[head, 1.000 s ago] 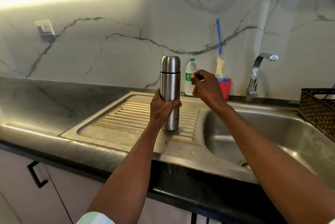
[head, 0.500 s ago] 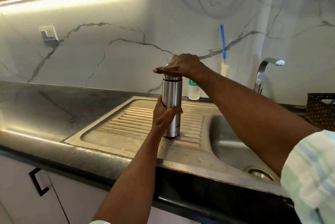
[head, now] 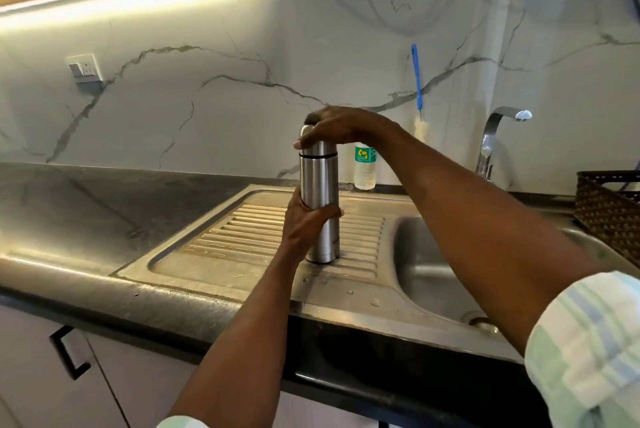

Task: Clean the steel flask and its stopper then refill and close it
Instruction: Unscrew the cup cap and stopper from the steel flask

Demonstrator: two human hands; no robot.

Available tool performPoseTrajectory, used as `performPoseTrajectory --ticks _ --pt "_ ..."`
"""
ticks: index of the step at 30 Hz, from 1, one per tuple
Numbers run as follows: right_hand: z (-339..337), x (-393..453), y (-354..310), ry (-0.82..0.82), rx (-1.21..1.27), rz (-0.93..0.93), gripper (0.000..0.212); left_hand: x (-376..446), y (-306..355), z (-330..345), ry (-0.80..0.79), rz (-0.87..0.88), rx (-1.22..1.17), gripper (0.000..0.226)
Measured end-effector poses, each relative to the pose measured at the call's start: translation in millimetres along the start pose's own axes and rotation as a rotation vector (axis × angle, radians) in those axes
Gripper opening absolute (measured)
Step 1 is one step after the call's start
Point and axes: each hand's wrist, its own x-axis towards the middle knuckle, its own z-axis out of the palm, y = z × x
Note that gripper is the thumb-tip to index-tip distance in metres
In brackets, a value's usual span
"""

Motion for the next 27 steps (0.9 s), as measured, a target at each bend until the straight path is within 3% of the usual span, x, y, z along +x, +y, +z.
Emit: performPoseTrajectory --ticks 2,4,6,8,10,12,14,18,22,23,27 --pt "-3 -7 8 -0.064 0.204 -0.050 0.043 -2 2 0 0.009 0.000 -0.004 0.082" --pt "-5 -13 12 -0.142 0.396 -0.063 0.051 -5 3 1 0.027 -0.005 -0.003 0.080" --pt "-5 -13 10 -0.105 0.460 -0.053 0.055 -5 3 2 0.036 -0.010 0.004 0.082" --pt "-5 -10 2 0.016 0.312 0.011 0.060 -5 3 3 0.040 -0.006 0.004 0.086" --pt "-4 -10 -8 0.075 0.026 0.110 0.078 -5 3 4 0.048 0.002 0.006 0.087" --pt "-1 -12 -15 0.129 -0.157 0.171 0.073 -6 3 4 0.061 0.002 0.005 0.087" --pt "-1 -13 -17 0.131 -0.165 0.169 0.056 -6 3 4 0.064 0.004 0.006 0.087" --pt "-14 -16 -18 -0.061 0.000 0.109 0.032 -6 2 5 0.061 0.014 0.014 0.083" --pt "-23 -21 -13 -0.163 0.255 0.070 0.052 -6 2 6 0.066 0.021 0.019 0.079" --pt "-21 -19 -13 -0.151 0.237 0.071 0.051 -5 1 6 0.068 0.023 0.019 0.078" --pt "-11 -13 -21 -0.018 -0.070 0.190 0.083 -3 -2 8 0.082 0.040 0.031 0.078"
